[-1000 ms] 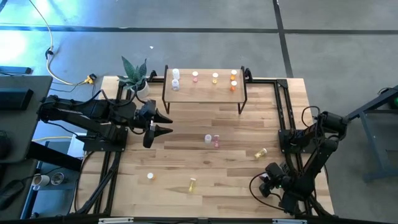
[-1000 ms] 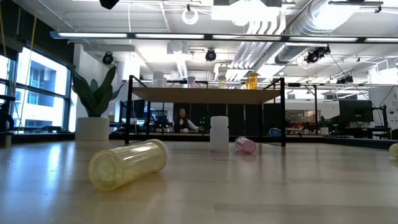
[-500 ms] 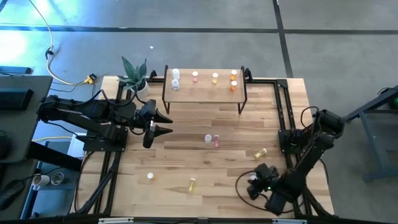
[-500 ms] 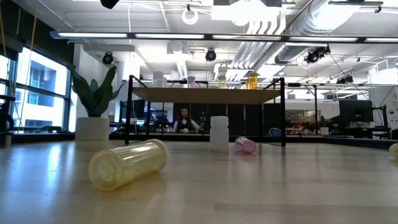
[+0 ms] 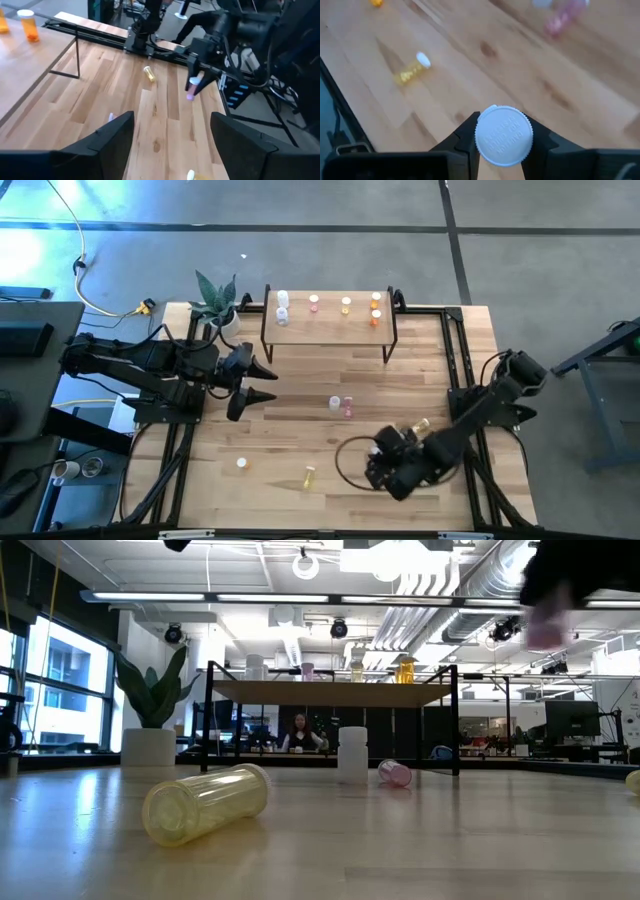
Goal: Pick and place medicine bottles onto shelf by color
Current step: Put the right pink pill bottle aligned with the other pink pill bottle on the shelf
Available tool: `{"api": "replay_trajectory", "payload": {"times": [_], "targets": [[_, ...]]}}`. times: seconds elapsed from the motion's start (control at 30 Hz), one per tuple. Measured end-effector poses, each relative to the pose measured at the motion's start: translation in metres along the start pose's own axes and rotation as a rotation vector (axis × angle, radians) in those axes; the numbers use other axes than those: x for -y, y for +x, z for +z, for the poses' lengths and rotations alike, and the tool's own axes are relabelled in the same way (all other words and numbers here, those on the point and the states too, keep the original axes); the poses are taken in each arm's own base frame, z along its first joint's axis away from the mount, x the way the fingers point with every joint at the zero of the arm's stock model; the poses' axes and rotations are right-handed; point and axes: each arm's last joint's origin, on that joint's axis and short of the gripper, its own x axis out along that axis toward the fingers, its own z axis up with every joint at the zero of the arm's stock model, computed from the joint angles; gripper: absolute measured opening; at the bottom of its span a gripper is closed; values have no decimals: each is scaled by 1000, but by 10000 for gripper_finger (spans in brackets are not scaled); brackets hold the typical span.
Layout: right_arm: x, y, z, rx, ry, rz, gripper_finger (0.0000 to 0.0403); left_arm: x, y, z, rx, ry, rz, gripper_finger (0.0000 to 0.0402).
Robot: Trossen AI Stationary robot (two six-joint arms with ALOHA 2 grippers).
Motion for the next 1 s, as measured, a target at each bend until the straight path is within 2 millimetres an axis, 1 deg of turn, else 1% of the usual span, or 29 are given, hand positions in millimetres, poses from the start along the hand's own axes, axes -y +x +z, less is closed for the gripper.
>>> {"api": "replay_trajectory", "payload": {"times": [0.23, 0.53, 0.73, 0.83, 1.0], "targets": [[-8, 1, 51, -5, -143, 38, 89, 1, 0, 0, -14, 80, -48, 255], [-12, -9, 115, 42, -316, 111, 89, 1, 0, 0, -13, 63, -47, 255], [-11, -14, 151, 58, -414, 208, 89, 1, 13, -3, -46, 16, -30, 255], [-10, -18, 168, 81, -462, 269, 89, 1, 25, -5, -68, 21, -22, 255], [-7, -23, 191, 97, -522, 373, 89, 3, 42, -3, -43, 35, -35, 255]]}}
